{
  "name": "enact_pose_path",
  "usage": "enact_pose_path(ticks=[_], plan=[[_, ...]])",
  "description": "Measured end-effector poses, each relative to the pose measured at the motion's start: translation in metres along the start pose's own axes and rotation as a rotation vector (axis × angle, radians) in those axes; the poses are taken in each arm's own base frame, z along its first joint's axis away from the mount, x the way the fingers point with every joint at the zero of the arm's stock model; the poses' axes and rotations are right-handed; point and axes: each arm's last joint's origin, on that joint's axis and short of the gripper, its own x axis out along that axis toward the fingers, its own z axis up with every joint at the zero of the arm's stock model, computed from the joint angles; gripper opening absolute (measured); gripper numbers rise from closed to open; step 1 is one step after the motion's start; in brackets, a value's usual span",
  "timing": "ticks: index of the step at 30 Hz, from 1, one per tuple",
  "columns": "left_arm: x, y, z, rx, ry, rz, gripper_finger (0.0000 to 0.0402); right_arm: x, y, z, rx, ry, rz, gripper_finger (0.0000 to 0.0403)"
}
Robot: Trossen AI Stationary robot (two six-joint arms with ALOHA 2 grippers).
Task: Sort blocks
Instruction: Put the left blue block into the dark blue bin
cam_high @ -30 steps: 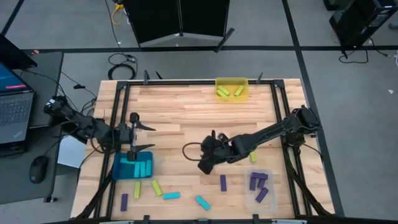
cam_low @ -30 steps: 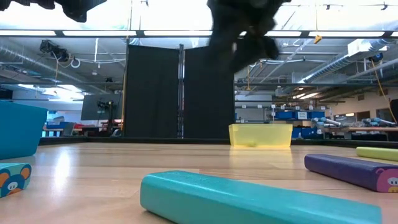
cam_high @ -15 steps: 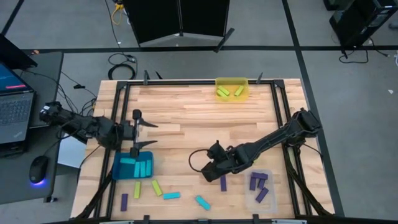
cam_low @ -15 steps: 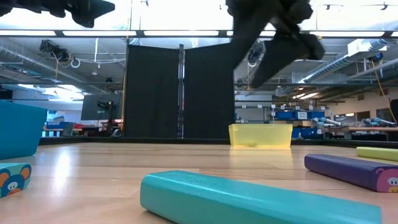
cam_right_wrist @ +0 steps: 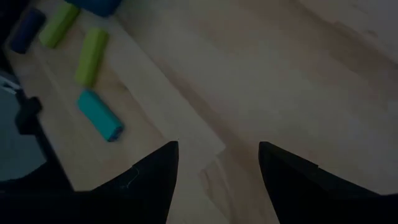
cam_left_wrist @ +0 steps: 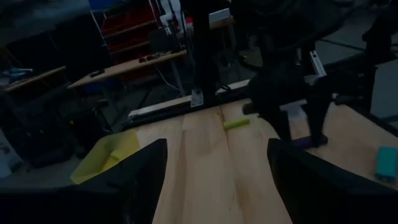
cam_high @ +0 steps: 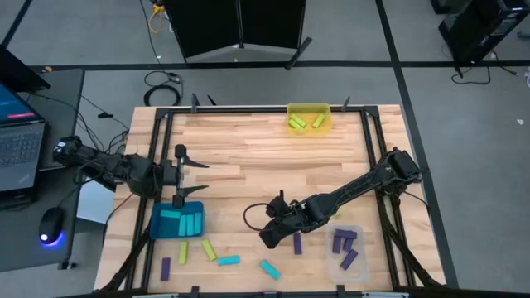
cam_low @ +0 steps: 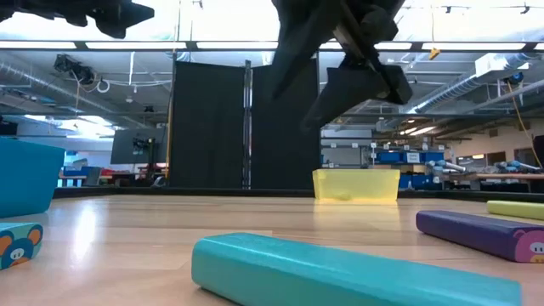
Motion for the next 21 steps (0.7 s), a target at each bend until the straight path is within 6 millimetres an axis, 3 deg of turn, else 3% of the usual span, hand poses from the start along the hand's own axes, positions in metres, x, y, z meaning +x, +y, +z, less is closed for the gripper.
enact_pose_path(ticks=[8, 14, 21], plan=[[-0.003, 0.002, -0.001, 0.0, 0.012, 0.033, 0.0284, 0.01, 0.007, 0.017, -0.08, -0.071, 0.118, 0.0238], [-0.004, 0.003, -0.001, -0.002, 0.013, 0.049, 0.0284, 0.008, 0.015, 0.025, -0.313, -0.167, 0.175, 0.0238], [-0.004, 0.004, -0.001, -0.028, 0.019, 0.077, 0.0284, 0.016, 0.018, 0.011, -0.483, -0.177, 0.146, 0.0238]])
